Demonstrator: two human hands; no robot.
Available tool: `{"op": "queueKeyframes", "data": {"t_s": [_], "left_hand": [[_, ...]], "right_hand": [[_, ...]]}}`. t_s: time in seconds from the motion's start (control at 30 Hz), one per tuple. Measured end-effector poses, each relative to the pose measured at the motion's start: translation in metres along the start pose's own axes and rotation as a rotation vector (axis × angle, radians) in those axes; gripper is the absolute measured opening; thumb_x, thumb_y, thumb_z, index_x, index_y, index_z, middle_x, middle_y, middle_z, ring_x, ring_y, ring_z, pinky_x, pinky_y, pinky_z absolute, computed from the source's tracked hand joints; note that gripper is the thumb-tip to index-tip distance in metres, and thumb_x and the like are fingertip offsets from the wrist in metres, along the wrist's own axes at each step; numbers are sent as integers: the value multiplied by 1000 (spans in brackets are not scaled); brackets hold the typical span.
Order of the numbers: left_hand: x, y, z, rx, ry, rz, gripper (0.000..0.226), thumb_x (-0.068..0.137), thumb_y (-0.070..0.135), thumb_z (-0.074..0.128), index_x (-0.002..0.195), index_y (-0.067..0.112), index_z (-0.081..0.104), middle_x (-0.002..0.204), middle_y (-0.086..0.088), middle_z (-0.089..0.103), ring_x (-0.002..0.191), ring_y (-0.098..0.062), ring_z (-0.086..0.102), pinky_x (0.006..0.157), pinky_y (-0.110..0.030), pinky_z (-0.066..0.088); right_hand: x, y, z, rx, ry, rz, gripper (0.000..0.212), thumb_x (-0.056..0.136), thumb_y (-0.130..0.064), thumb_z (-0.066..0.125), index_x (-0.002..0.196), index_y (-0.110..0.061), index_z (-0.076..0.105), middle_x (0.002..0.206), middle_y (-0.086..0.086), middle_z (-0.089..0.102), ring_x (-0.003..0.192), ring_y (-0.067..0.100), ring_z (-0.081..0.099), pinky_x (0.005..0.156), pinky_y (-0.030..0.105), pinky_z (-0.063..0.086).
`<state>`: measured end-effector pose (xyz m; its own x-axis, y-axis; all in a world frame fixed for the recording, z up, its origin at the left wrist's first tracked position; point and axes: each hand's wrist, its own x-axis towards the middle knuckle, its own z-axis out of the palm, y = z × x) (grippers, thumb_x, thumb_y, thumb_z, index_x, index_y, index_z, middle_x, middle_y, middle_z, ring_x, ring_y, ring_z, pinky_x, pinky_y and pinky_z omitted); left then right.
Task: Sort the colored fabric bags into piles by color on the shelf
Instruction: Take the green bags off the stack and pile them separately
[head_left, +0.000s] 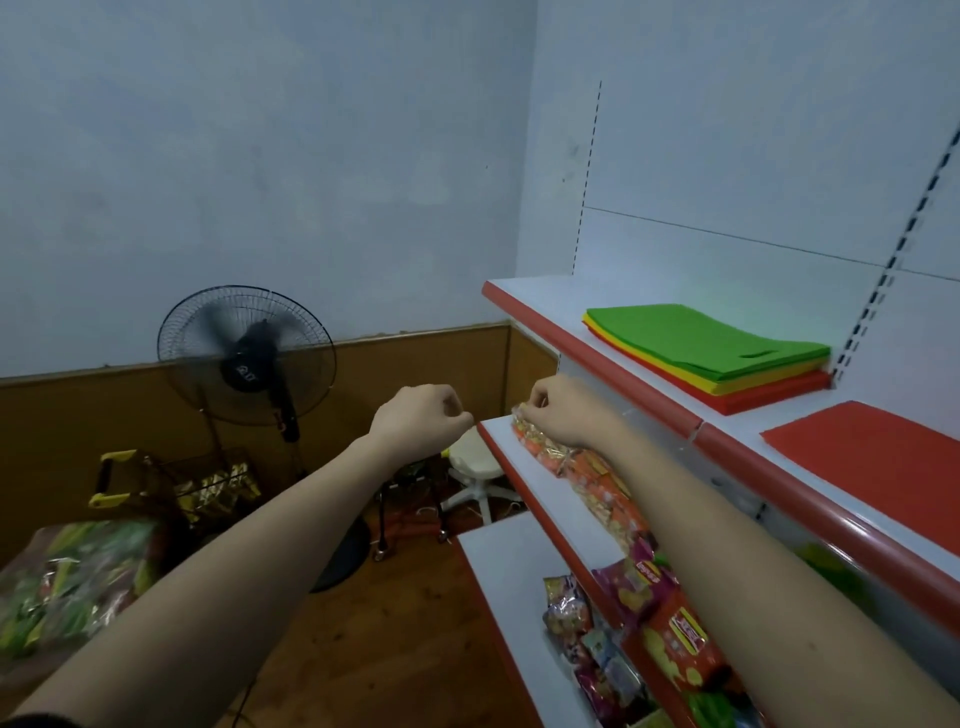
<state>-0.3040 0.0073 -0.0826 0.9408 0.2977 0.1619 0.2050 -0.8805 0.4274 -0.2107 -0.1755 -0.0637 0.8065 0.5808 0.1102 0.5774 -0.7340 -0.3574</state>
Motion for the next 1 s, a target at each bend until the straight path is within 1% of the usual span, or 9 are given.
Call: {"op": "queueKeyframes", "data": {"t_s": [0.07,0.17,0.3,0.43,0.5,0.6,0.77,0.87,1.0], "left_hand": [[26,-13,0,-1,16,1,30,90,51,55,106,27,61,94,9,64,82,-7,61,64,-26,55],[58,-35,3,-22,20,23,32,91,52,55,108,26,62,95,8,63,82,-6,60,59,-22,49],[108,-65,10,-63,-7,69,31,91,51,54,107,26,63,93,10,61,80,-3,57,58,-21,45],[162,-82,10,-111,-43,148,27,92,49,55,106,27,63,90,13,60,81,-2,58,65,-23,52],[189,-82,11,-141,-51,199,26,92,48,55,106,27,63,88,14,62,80,-2,59,69,-26,56],[224,-70,9,-156,-59,308,27,93,47,54,106,26,65,91,13,63,80,-3,61,70,-29,57],[265,-28,22,-249,-110,487,23,95,39,56,105,21,66,97,7,65,88,-10,62,74,-30,55],[293,0,39,-304,-150,568,18,92,39,57,97,23,66,92,9,66,85,-11,62,75,-35,55],[333,43,59,-408,-154,591,12,89,33,58,92,25,67,86,8,66,78,-15,63,72,-35,51]], "right_hand": [[27,-1,5,-11,-7,14,20,92,-37,55,82,-21,62,82,-1,66,75,16,63,70,40,58],[59,-2,14,-16,-2,40,22,92,-34,54,80,-18,64,81,3,68,74,20,65,69,41,56],[102,2,34,2,12,119,27,92,-33,54,77,-12,64,74,6,67,67,23,64,57,34,48],[137,0,38,0,55,201,29,91,-31,55,73,-11,63,71,7,67,63,22,60,57,30,43],[148,1,30,-1,116,240,26,90,-28,54,72,-11,62,72,6,65,65,22,59,59,32,45],[154,11,25,15,227,314,24,86,-25,52,64,-14,51,63,2,55,57,22,46,56,33,37],[155,44,7,8,343,460,22,89,-31,55,73,-17,61,71,-1,62,74,25,59,69,35,50],[152,64,-5,-8,503,552,18,91,-29,52,82,-18,64,79,4,66,77,28,60,68,36,51],[137,96,-29,-20,775,692,13,93,-23,51,94,-16,62,82,4,64,78,26,59,70,38,51]]}}
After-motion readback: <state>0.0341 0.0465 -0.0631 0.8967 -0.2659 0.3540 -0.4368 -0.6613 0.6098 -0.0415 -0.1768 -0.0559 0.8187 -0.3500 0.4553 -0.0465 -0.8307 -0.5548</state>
